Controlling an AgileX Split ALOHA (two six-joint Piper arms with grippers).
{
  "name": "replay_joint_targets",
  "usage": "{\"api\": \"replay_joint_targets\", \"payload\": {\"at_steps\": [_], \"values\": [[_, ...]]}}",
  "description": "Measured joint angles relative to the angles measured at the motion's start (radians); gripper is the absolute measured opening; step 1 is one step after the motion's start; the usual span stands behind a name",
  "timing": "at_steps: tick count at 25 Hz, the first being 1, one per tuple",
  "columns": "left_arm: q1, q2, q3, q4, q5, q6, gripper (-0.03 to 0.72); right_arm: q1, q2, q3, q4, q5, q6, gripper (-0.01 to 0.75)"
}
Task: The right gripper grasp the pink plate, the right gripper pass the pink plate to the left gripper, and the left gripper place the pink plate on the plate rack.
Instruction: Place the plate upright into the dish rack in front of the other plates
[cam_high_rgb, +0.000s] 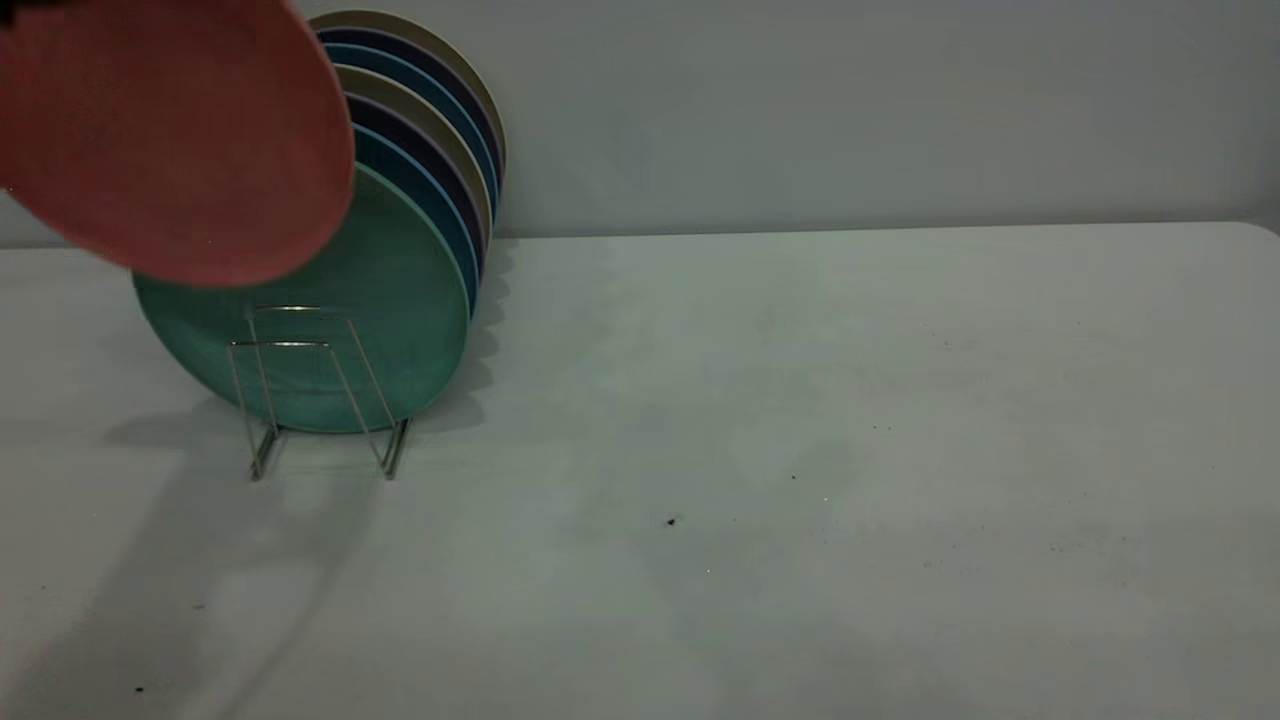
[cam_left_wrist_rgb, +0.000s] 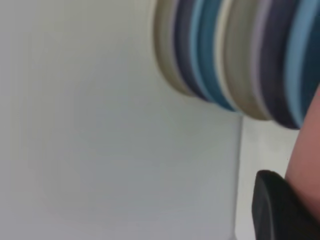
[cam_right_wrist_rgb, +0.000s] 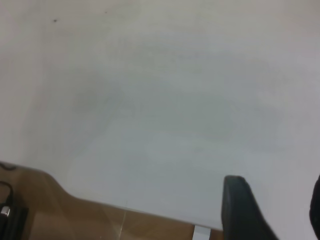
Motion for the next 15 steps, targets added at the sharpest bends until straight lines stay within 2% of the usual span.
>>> {"api": "replay_joint_targets", "payload": {"at_steps": [3,9,15], "values": [[0.000,0.000,0.021,0.009,-0.017,0.000,0.022,0.000,0.000,0.000,0.000,0.000,0.001,0.351],[0.000,0.021,0.042,0.019,-0.145,-0.001,0.022,0.000,0.000,0.000,0.000,0.000,0.002,0.351],[0.000,0.048,0.051,0.022,-0.124,-0.001,0.022,0.000,0.000,0.000,0.000,0.000,0.002,0.351]]}}
